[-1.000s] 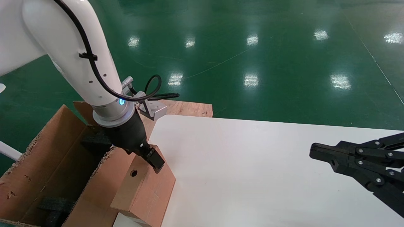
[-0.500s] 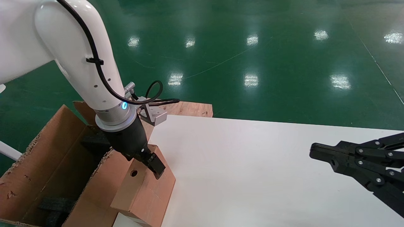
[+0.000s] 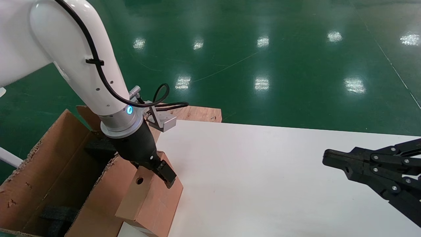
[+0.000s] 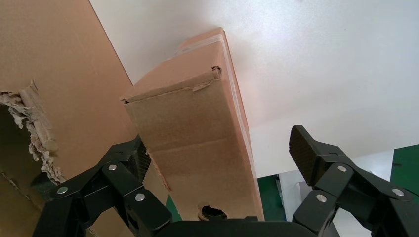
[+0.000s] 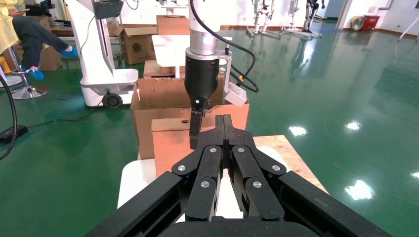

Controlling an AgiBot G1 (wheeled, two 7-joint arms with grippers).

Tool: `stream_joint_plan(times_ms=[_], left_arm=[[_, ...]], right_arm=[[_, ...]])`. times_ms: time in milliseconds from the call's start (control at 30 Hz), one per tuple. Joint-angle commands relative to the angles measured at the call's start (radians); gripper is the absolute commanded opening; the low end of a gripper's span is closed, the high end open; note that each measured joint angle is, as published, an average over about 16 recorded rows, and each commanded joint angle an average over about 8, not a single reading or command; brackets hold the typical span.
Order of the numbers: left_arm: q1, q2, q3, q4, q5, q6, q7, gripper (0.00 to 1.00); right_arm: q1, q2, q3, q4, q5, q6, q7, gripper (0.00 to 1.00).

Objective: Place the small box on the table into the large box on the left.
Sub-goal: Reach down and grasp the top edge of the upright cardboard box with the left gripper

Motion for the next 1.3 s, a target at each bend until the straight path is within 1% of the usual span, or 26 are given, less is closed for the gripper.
stream_joint_plan(times_ms=[33, 767, 800, 1033, 1067, 1300], left_arm=[[0.000, 0.001, 0.001, -0.001, 0.003, 0.001, -0.001, 1.00], [-0.003, 0.006, 0.005, -0.002, 0.011, 0.006, -0.005, 1.00], [-0.003, 0.006, 0.005, -0.002, 0.012, 0.006, -0.005, 0.92], [-0.003, 0.007, 0.006, -0.003, 0.012, 0.006, -0.005, 0.05], [-0.003, 0.007, 0.006, -0.003, 0.012, 0.006, -0.005, 0.00], [-0.004, 0.007, 0.006, -0.003, 0.013, 0.007, -0.006, 0.00]], right_arm=[[0.000, 0.000, 0.000, 0.000, 0.000, 0.000, 0.000, 1.00], [0.000, 0.000, 0.000, 0.000, 0.000, 0.000, 0.000, 1.00], [0.000, 0.000, 0.000, 0.000, 0.000, 0.000, 0.000, 1.00], [0.000, 0.000, 0.000, 0.000, 0.000, 0.000, 0.000, 1.00], [0.000, 0.000, 0.000, 0.000, 0.000, 0.000, 0.000, 1.00], [0.000, 0.000, 0.000, 0.000, 0.000, 0.000, 0.000, 1.00]])
